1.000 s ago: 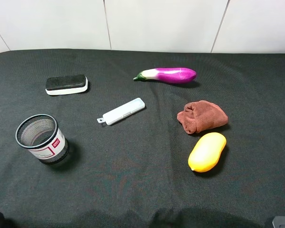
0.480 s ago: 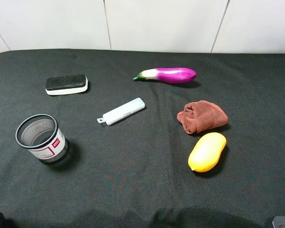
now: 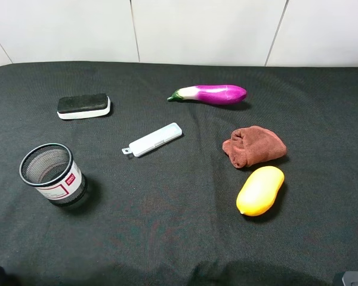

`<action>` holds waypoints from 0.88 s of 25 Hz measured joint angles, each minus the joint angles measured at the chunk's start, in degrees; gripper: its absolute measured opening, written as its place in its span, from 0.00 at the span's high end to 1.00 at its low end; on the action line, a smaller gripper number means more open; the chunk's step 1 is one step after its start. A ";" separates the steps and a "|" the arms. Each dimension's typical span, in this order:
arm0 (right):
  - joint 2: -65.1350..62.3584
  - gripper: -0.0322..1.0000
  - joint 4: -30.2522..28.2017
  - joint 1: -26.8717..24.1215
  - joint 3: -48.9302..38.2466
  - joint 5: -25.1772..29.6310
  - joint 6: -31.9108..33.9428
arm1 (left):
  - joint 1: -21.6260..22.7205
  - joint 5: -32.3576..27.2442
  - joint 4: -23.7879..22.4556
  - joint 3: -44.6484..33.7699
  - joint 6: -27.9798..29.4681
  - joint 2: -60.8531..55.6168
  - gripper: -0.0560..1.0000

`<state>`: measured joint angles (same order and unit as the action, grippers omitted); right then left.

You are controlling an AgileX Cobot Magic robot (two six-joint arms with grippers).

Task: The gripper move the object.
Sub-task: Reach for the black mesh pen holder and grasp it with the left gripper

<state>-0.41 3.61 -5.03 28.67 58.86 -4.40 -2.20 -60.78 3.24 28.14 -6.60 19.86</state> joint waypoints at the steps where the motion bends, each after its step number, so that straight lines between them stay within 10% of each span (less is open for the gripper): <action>1: 0.00 0.30 0.00 0.00 0.00 0.00 0.00 | 0.00 0.00 0.00 0.00 0.00 1.47 0.14; 22: 0.00 0.30 0.00 0.00 0.00 0.00 0.00 | 0.00 13.15 0.00 2.12 0.00 30.50 0.14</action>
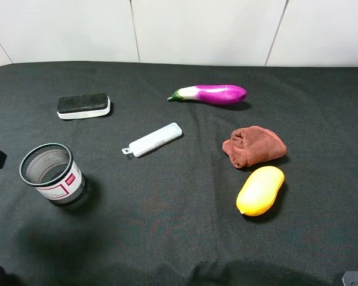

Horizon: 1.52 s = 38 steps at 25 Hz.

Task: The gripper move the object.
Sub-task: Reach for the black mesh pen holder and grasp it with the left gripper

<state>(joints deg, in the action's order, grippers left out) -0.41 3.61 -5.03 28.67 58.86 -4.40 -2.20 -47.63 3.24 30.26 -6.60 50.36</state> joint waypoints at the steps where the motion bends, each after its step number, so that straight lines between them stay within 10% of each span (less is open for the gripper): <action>1: 0.00 0.30 0.00 0.00 0.00 0.00 0.00 | 0.00 0.89 0.00 0.05 0.00 1.76 0.14; 38: 0.00 0.30 0.06 0.00 0.00 0.00 0.00 | -3.12 19.37 -0.02 2.93 0.00 35.45 0.14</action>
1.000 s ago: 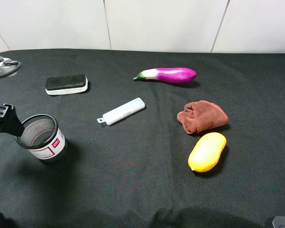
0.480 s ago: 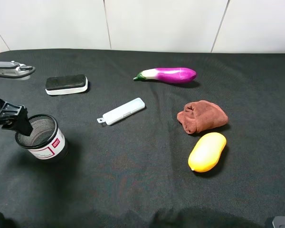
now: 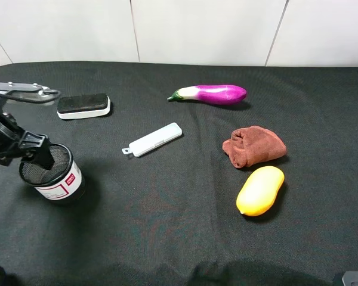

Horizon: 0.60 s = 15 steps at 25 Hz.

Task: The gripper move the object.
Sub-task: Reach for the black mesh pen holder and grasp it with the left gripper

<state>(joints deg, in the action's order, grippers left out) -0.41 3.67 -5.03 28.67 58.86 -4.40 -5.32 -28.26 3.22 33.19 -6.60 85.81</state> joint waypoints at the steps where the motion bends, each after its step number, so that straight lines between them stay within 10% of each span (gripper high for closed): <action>1: 0.00 0.30 0.00 0.00 0.00 0.00 0.00 | -0.46 0.50 0.00 0.04 0.00 1.04 0.14; 15: 0.00 0.30 0.06 0.00 0.00 0.00 0.00 | -1.15 3.91 0.24 0.04 0.06 5.60 0.14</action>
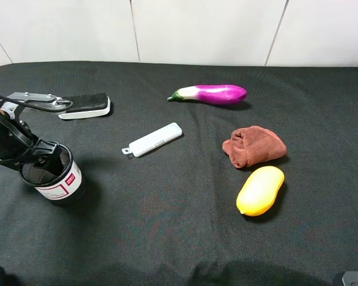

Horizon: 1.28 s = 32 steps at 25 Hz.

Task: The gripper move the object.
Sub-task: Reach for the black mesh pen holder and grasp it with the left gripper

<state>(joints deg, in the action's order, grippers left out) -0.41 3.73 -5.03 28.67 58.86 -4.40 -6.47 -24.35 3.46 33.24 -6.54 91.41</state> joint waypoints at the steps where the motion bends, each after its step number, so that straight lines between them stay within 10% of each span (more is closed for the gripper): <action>1: 0.00 0.30 0.00 0.00 0.00 0.00 0.00 | 0.00 0.00 0.00 0.00 0.00 0.00 0.14; 32: 0.00 0.30 0.00 0.00 0.00 0.00 0.00 | 0.00 0.12 0.00 0.00 0.04 0.00 0.14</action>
<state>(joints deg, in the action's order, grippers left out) -0.41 3.73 -5.03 28.67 58.86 -4.40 -6.47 -24.23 3.46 33.24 -6.50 91.41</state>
